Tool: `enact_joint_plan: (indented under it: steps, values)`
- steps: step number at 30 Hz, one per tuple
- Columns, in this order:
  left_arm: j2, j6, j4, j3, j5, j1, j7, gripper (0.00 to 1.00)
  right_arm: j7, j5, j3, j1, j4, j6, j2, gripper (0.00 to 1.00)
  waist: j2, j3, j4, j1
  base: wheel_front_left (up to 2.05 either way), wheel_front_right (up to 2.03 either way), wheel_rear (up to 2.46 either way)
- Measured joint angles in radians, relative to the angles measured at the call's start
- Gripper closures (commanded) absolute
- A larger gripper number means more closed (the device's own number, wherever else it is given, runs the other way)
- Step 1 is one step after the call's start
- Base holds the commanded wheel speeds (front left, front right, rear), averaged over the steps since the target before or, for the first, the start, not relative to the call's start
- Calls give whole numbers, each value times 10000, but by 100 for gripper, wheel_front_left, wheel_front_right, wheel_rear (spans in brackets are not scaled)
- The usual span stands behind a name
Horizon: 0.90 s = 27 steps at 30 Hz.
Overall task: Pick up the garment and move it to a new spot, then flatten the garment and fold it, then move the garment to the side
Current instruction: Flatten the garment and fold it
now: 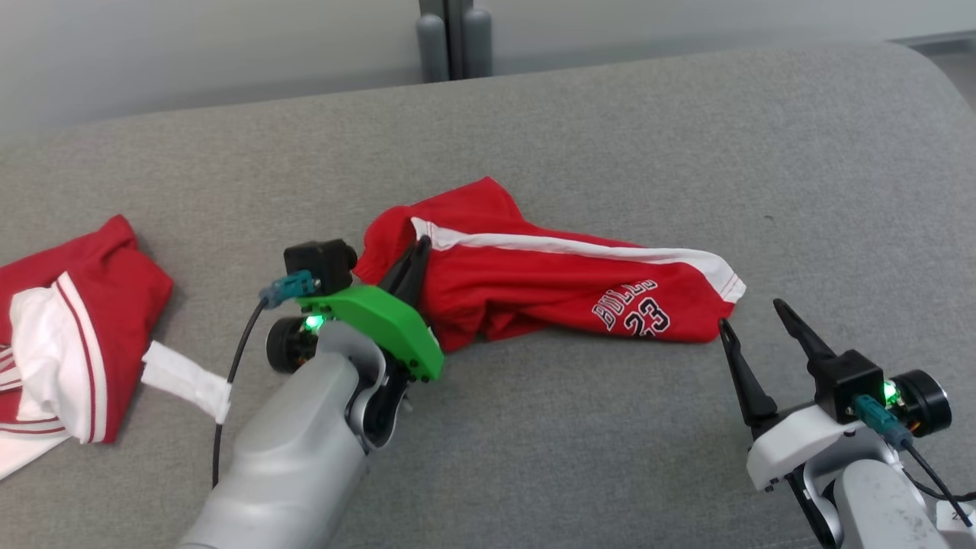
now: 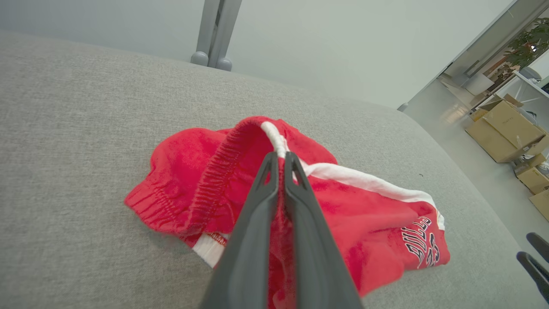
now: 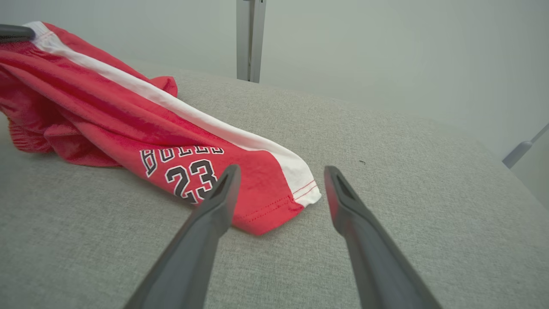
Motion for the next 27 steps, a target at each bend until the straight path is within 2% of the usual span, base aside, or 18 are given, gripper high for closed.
enact_joint_plan:
  steps: [10,16,22,27]
  values:
    - [732,-29,-823,401,-159,2109,-207,100,0,209,-345,899,0,0,173,0,0,-974,857,0,0,0,0]
    - [1246,213,-1478,1126,0,3300,-242,100,-2,380,-374,1064,10,0,249,0,0,-1348,1261,0,0,0,0]
    - [1225,370,-2057,1902,403,4279,-242,100,-2,466,84,1064,382,0,334,0,0,-1343,1383,0,0,0,0]
    - [959,366,-2318,2380,754,4651,-253,100,-2,468,779,1075,662,0,244,0,0,-1175,1448,0,0,0,0]
